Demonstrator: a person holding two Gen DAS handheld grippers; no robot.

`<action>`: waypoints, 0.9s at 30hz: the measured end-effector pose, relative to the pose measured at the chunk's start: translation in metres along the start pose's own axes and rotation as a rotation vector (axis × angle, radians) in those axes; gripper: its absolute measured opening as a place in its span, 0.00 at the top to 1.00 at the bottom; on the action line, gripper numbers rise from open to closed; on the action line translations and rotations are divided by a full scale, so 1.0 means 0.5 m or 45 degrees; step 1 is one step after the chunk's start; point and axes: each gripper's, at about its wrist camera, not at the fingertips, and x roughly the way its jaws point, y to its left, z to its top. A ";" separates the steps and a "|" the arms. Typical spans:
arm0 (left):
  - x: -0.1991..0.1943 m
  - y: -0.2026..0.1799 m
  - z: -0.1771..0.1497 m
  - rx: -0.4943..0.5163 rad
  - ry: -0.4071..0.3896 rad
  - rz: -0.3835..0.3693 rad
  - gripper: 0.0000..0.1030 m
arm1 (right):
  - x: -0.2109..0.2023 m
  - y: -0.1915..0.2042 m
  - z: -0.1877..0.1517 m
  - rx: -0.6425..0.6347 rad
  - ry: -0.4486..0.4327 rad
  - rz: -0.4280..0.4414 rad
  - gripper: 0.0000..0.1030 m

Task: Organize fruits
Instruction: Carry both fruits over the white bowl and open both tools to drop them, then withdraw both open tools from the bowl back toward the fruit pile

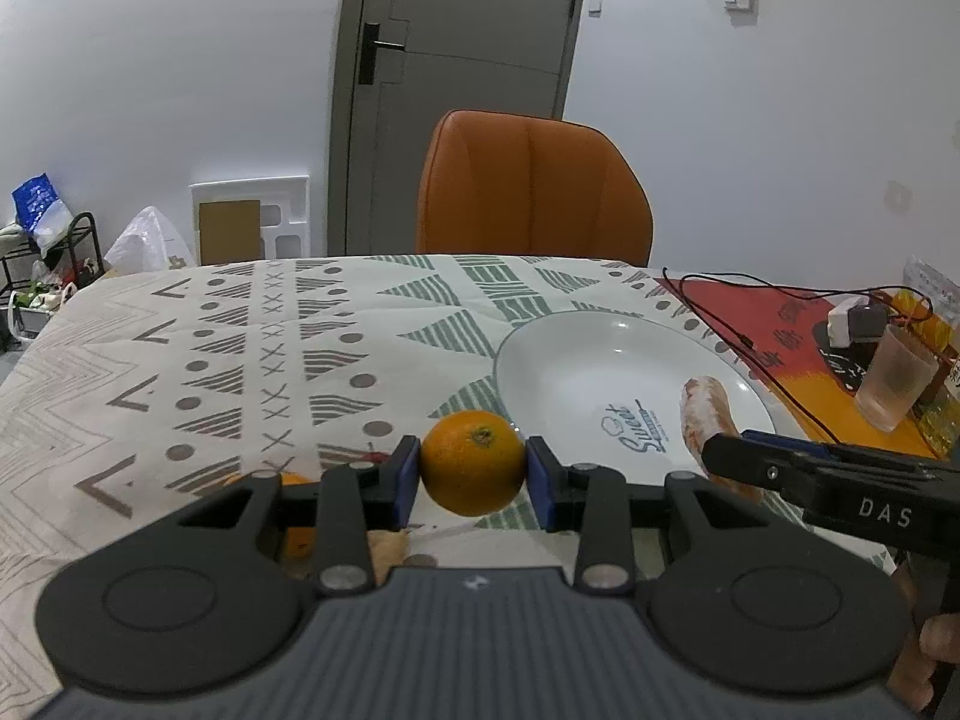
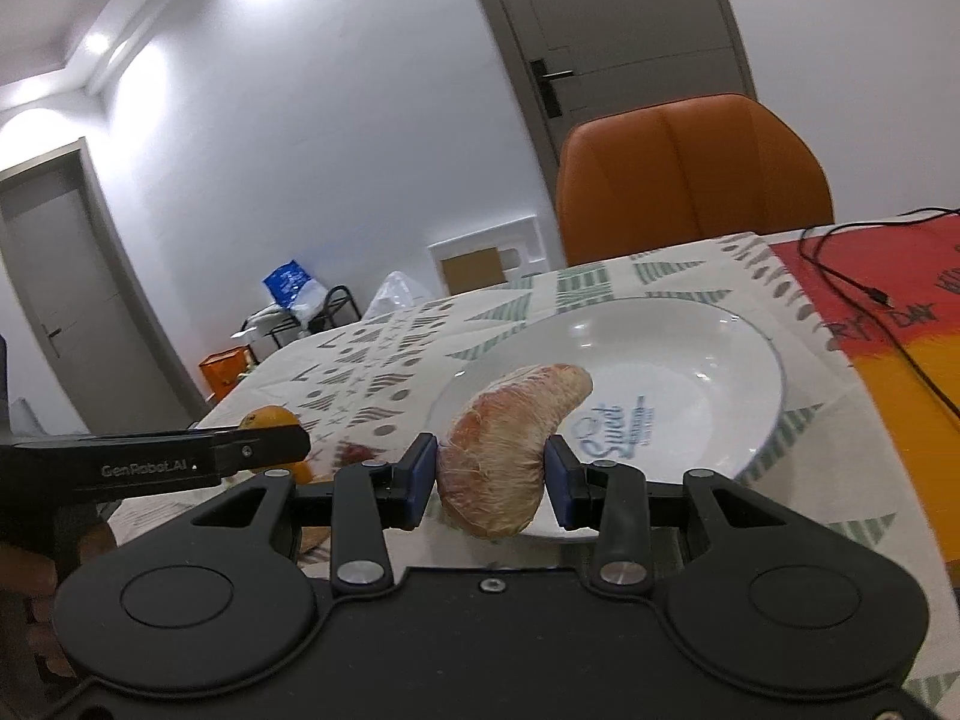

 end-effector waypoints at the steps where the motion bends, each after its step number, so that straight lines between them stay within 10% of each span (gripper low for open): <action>1: 0.005 -0.004 0.002 0.003 0.002 -0.001 0.65 | 0.002 -0.006 0.001 0.003 0.001 -0.009 0.64; 27: 0.067 -0.069 0.034 0.029 0.031 -0.074 0.61 | -0.017 -0.072 0.000 0.060 -0.013 -0.098 0.60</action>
